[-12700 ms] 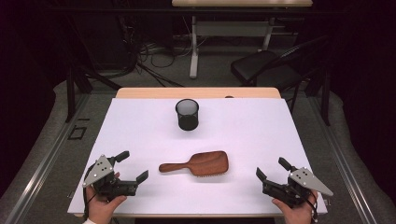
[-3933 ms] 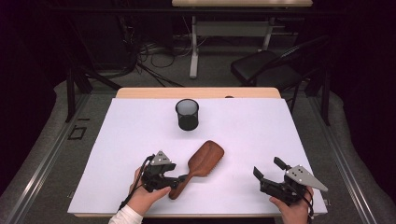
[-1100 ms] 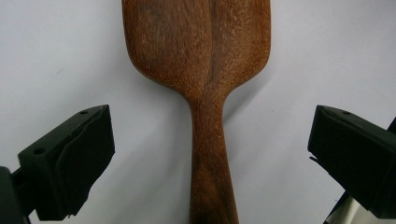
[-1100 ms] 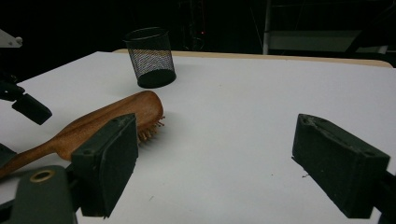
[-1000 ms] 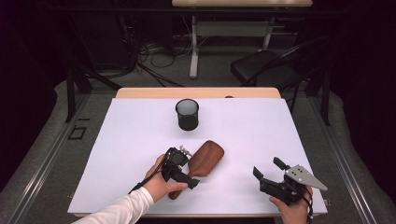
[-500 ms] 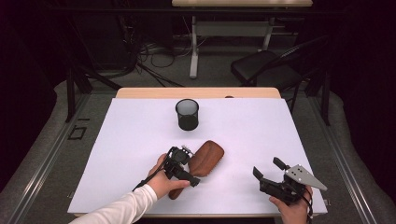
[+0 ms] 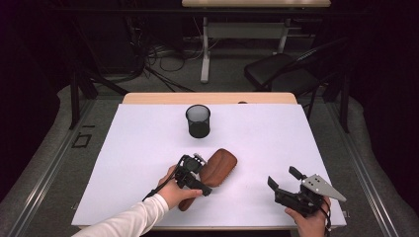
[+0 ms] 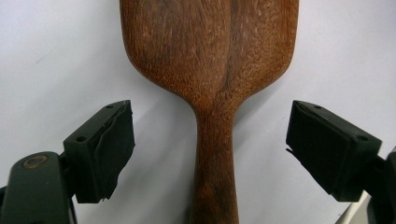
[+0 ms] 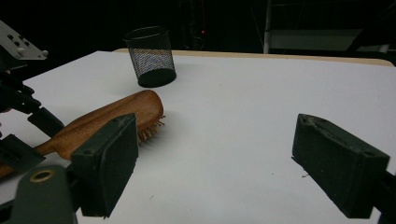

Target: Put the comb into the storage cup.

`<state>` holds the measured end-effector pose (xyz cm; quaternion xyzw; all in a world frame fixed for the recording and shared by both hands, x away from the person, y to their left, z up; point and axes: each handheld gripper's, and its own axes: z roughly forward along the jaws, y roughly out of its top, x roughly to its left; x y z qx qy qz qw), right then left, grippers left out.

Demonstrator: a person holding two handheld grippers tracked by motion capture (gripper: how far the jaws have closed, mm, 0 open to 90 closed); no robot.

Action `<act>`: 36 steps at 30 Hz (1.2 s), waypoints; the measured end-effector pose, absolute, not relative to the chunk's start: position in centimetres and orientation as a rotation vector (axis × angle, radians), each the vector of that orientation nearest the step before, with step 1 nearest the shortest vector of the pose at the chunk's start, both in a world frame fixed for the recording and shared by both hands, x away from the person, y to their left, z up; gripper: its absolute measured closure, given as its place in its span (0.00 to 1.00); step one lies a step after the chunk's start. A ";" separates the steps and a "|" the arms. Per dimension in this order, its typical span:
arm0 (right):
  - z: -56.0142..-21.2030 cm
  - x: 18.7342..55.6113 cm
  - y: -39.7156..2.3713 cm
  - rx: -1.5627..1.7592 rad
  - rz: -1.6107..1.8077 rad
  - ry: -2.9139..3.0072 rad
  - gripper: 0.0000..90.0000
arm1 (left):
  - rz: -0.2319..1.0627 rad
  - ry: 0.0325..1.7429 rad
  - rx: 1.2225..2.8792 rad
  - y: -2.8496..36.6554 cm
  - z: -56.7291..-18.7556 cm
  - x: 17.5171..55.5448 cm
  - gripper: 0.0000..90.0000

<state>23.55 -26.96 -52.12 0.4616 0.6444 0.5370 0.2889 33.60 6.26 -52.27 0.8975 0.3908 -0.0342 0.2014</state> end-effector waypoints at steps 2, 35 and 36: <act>-52.1 23.5 -27.0 1.232 1.434 1.720 0.16 | -0.097 1.087 2.515 6.2 -52.3 33.6 0.18; -52.1 23.6 -27.0 1.228 1.435 1.722 0.16 | 0.106 1.041 2.652 4.5 -52.6 32.2 0.56; -52.1 23.6 -27.0 1.228 1.436 1.722 0.16 | 0.108 1.043 2.652 4.4 -52.6 32.2 0.56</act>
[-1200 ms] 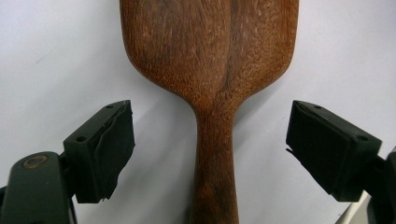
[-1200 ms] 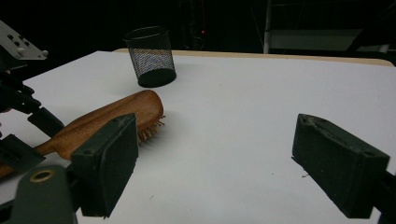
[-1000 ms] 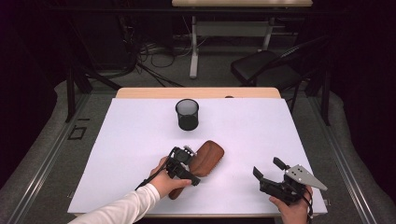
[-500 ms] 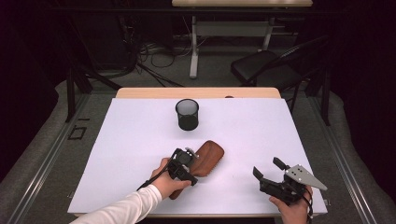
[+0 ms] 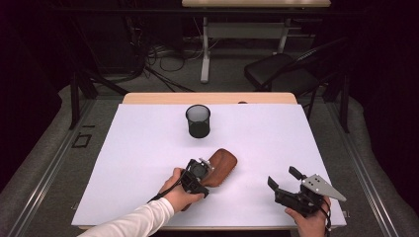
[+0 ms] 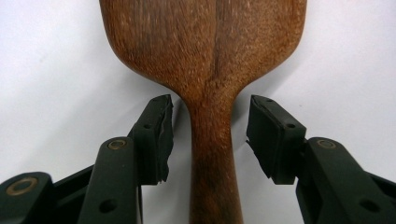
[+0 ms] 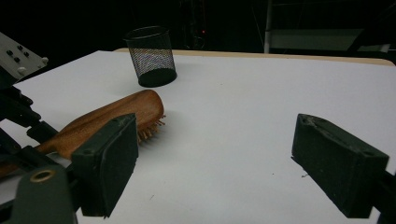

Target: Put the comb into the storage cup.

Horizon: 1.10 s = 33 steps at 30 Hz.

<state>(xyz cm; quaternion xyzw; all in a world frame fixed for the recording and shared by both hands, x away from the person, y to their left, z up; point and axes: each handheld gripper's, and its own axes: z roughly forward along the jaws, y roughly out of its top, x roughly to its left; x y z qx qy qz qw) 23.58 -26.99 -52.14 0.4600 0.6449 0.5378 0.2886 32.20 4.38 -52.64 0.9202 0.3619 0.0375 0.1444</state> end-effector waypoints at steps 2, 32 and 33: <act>-52.2 23.6 -27.0 1.227 1.434 1.722 0.16 | 0.101 1.046 2.647 4.3 -52.7 32.2 0.57; -52.2 23.6 -27.0 1.230 1.437 1.721 0.16 | 0.137 1.115 2.580 4.2 -53.0 32.2 0.71; -52.2 23.6 -27.0 1.230 1.436 1.721 0.16 | 0.137 1.116 2.579 4.2 -53.0 32.2 0.71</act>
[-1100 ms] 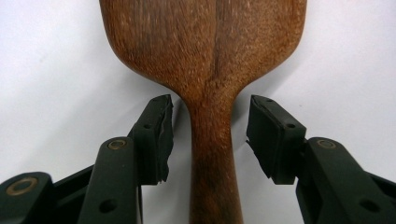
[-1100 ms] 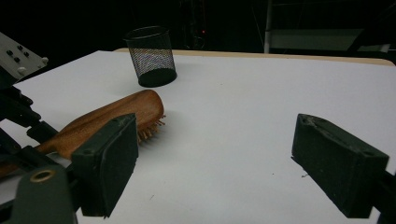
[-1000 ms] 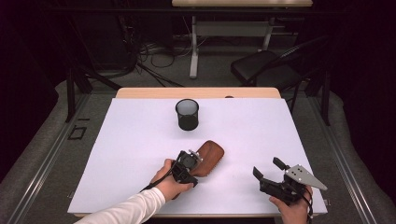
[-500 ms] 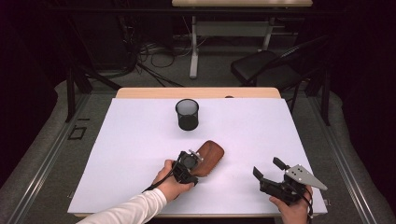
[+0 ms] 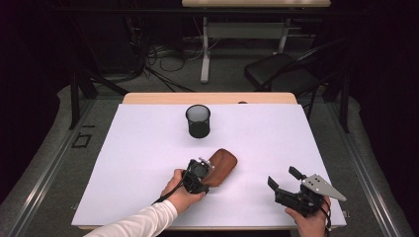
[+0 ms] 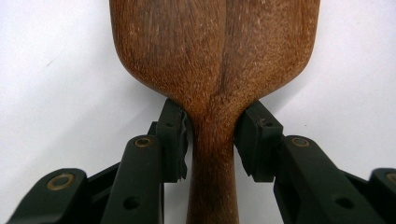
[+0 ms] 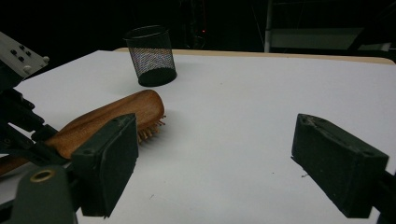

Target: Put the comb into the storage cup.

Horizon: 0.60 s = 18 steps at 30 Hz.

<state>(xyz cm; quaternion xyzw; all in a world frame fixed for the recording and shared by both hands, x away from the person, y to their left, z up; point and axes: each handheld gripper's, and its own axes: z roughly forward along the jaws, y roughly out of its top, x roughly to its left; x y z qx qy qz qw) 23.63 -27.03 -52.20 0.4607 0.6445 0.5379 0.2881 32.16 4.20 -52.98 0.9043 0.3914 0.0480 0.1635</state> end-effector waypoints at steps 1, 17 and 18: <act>-52.2 23.6 -27.0 1.231 1.435 1.722 0.16 | 0.137 1.114 2.579 4.2 -53.0 32.2 0.72; -52.2 23.6 -27.0 1.233 1.436 1.722 0.16 | 0.145 1.094 2.573 4.6 -53.0 32.0 0.78; -52.2 23.6 -27.0 1.234 1.436 1.723 0.16 | 0.145 1.093 2.568 4.6 -53.0 31.9 0.78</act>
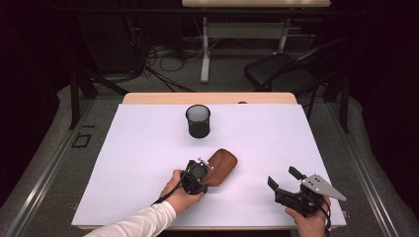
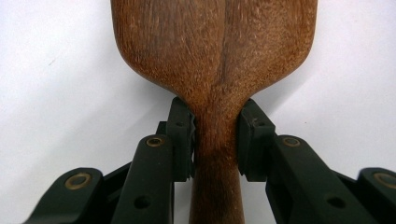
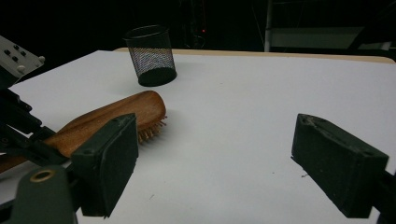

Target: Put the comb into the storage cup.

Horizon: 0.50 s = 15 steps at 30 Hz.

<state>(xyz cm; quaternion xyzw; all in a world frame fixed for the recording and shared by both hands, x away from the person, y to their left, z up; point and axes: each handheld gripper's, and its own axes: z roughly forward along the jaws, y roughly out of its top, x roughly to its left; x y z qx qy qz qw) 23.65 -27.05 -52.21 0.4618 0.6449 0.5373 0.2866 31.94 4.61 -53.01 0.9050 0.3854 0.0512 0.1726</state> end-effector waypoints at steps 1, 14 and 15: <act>-52.2 23.7 -27.1 1.233 1.433 1.724 0.16 | 0.148 1.091 2.565 4.6 -53.0 31.9 0.78; -52.2 23.7 -27.1 1.235 1.434 1.726 0.16 | 0.136 1.073 2.560 5.0 -53.0 31.9 0.80; -52.2 23.7 -27.1 1.233 1.433 1.725 0.16 | 0.137 1.075 2.551 5.0 -53.0 31.8 0.80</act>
